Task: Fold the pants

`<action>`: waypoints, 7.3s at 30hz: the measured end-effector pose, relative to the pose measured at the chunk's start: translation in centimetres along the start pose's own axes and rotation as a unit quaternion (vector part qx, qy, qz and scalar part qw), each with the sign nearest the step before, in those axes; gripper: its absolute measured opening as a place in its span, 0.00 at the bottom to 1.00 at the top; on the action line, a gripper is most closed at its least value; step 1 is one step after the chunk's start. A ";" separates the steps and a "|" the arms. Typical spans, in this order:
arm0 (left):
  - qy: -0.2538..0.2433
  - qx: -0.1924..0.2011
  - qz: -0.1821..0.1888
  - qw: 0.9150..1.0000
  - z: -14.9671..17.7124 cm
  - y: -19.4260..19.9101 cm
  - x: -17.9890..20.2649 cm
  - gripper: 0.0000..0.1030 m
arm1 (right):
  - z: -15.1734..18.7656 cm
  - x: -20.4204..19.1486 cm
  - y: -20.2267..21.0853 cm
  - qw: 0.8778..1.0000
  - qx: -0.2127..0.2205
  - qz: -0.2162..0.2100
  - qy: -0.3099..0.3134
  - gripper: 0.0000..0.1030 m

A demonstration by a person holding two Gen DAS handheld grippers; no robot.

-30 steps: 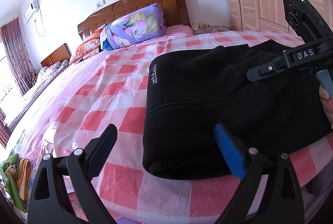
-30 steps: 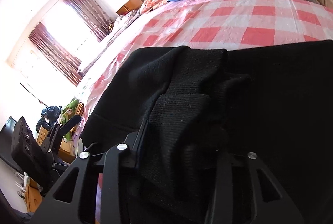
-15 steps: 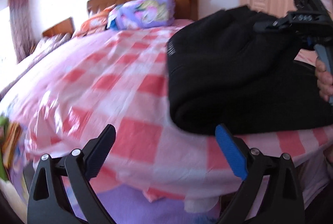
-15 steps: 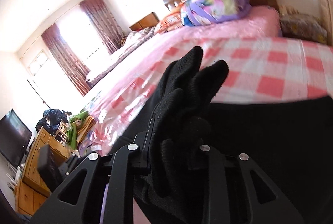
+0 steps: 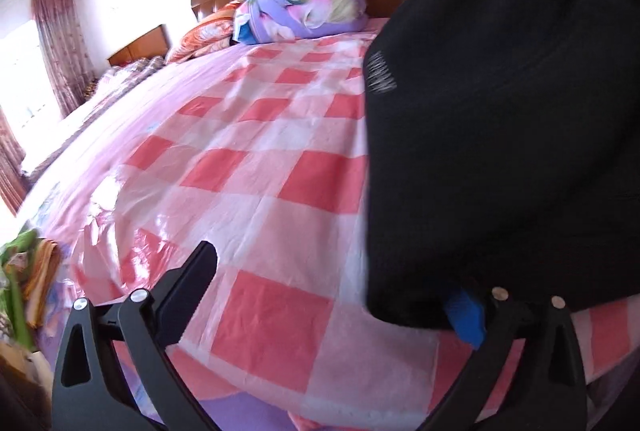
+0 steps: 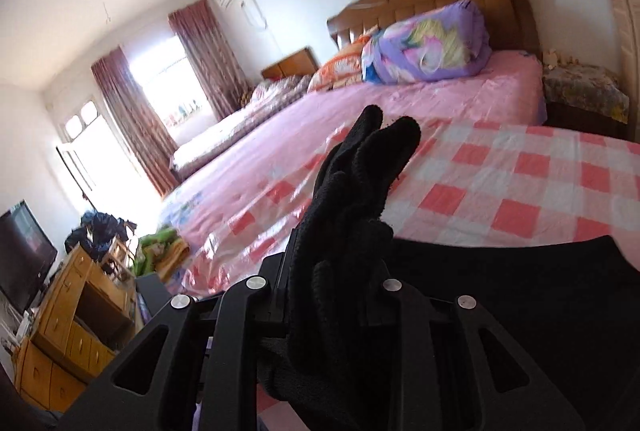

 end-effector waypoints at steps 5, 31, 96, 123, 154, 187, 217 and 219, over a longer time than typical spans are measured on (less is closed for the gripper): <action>-0.014 0.011 0.025 1.000 0.3 0.8 0.4 0.99 | 3.3 2.5 4.2 0.999 0.000 0.027 -0.027 0.23; -0.056 0.011 0.001 0.998 0.1 1.2 2.1 0.99 | 12.4 10.3 6.1 0.987 -0.019 0.072 -0.140 0.23; 0.024 0.027 0.146 0.989 -14.4 0.6 9.3 0.98 | 8.6 9.1 4.8 0.979 -0.091 0.175 0.043 0.84; -0.084 -0.043 0.072 0.993 -9.8 -5.1 14.9 0.99 | 9.2 25.7 16.5 0.939 -0.145 0.296 -0.097 0.84; -0.038 0.038 0.084 0.995 -10.0 -0.4 13.1 0.98 | 9.0 21.0 17.5 0.942 -0.106 0.308 -0.085 0.96; -0.109 0.014 0.156 0.982 -1.0 5.5 14.6 0.99 | 20.2 12.9 22.1 0.928 -0.133 0.347 -0.008 0.96; -0.150 -0.056 0.205 0.966 -11.5 -2.8 26.9 0.99 | 4.8 27.3 11.0 0.926 -0.088 0.358 -0.078 0.96; -0.155 -0.053 0.195 0.967 -11.5 -2.7 27.1 0.99 | 4.7 26.9 12.4 0.925 -0.068 0.354 -0.116 0.96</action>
Point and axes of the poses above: each gripper's, at about its wrist camera, not at the fingertips, and y roughly against the way its jaws point, x to its right, z to its underside, the point moved 7 cm from there along -y, roughly the way its jaws point, and after that the axes turned 10 degrees about -z, right-handed, at the moved point
